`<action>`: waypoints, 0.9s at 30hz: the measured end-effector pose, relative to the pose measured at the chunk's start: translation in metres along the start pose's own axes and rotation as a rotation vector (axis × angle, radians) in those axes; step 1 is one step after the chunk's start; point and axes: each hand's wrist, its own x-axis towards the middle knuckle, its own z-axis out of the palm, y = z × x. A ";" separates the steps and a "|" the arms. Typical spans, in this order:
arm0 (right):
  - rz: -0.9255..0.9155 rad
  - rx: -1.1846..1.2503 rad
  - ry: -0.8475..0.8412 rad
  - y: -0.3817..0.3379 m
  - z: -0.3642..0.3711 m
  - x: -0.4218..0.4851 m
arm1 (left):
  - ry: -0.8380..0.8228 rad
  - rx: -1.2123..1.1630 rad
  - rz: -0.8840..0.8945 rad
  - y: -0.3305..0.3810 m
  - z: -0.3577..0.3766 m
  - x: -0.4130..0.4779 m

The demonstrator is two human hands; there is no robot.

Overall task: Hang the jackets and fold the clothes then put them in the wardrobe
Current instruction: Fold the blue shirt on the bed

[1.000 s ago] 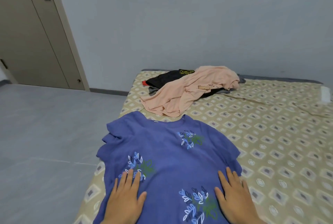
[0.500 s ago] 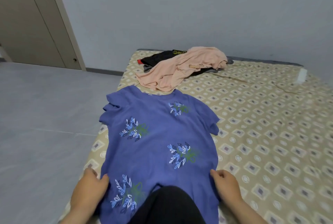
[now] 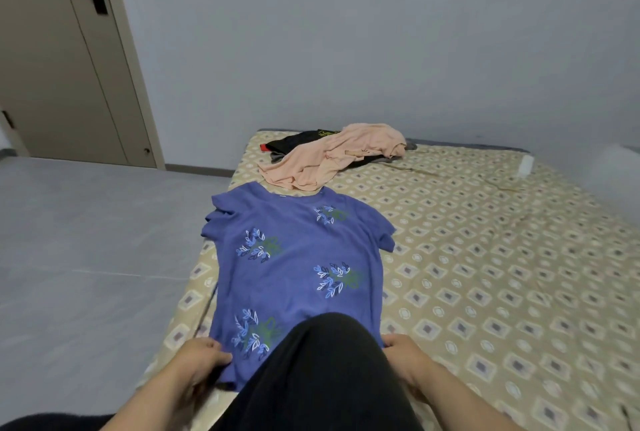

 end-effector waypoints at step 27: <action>0.065 -0.457 0.291 0.017 -0.049 0.024 | 0.410 0.634 -0.106 -0.013 -0.048 0.011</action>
